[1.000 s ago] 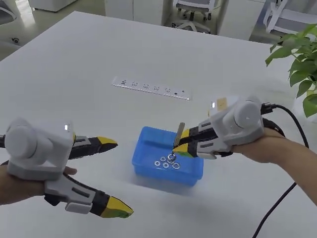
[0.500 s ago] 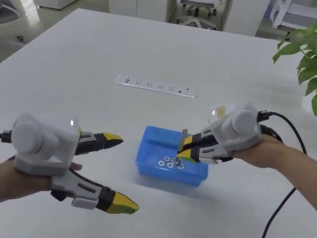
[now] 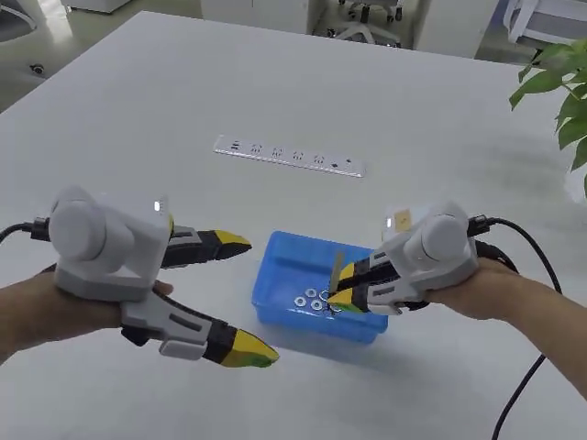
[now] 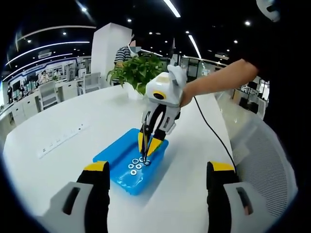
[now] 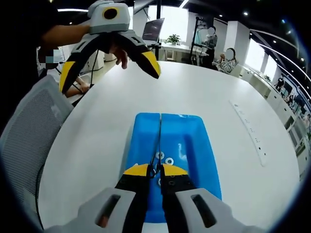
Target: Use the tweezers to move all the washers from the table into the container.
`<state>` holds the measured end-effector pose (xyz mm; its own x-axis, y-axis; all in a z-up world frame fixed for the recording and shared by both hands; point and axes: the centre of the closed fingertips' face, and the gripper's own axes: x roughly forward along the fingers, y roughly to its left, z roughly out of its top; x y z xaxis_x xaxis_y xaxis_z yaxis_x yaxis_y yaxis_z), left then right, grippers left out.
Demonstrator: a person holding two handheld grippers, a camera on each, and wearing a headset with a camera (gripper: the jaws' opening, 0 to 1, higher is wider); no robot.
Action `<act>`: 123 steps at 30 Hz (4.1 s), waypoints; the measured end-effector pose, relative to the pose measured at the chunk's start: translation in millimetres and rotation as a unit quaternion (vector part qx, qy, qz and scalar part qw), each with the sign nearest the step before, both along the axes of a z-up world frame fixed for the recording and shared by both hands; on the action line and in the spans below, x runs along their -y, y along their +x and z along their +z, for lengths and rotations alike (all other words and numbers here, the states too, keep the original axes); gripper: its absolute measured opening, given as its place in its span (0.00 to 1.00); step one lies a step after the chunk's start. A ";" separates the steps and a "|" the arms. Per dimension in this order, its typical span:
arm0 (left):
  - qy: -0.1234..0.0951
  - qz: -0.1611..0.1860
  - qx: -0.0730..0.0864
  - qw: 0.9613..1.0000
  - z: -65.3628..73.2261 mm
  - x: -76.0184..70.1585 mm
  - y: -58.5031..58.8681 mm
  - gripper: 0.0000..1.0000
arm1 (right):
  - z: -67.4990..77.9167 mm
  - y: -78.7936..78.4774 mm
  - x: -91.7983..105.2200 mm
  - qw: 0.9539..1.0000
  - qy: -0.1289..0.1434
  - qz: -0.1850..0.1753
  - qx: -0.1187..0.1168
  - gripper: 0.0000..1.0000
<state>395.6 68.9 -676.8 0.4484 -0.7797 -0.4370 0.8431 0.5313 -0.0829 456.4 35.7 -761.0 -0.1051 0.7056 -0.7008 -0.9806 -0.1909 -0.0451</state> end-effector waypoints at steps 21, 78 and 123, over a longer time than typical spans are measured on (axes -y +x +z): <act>0.072 -0.051 0.053 0.995 -3.4 24.3 49.3 0.22 | -8.7 -1.4 -2.4 1.000 -0.005 0.023 0.006 0.09; 0.089 -0.099 0.061 0.989 2.8 49.5 59.8 0.05 | 7.7 0.7 3.5 0.999 0.007 0.016 0.037 0.15; 0.056 -0.155 0.064 0.984 51.2 68.5 0.6 0.05 | 59.3 -59.4 2.0 0.995 0.086 0.003 0.048 0.12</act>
<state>396.2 0.4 -625.6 0.2542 -0.8381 -0.4827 0.9657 0.2476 0.0787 397.0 33.6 -701.7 -0.0478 0.8160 -0.5760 -0.9689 -0.1780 -0.1717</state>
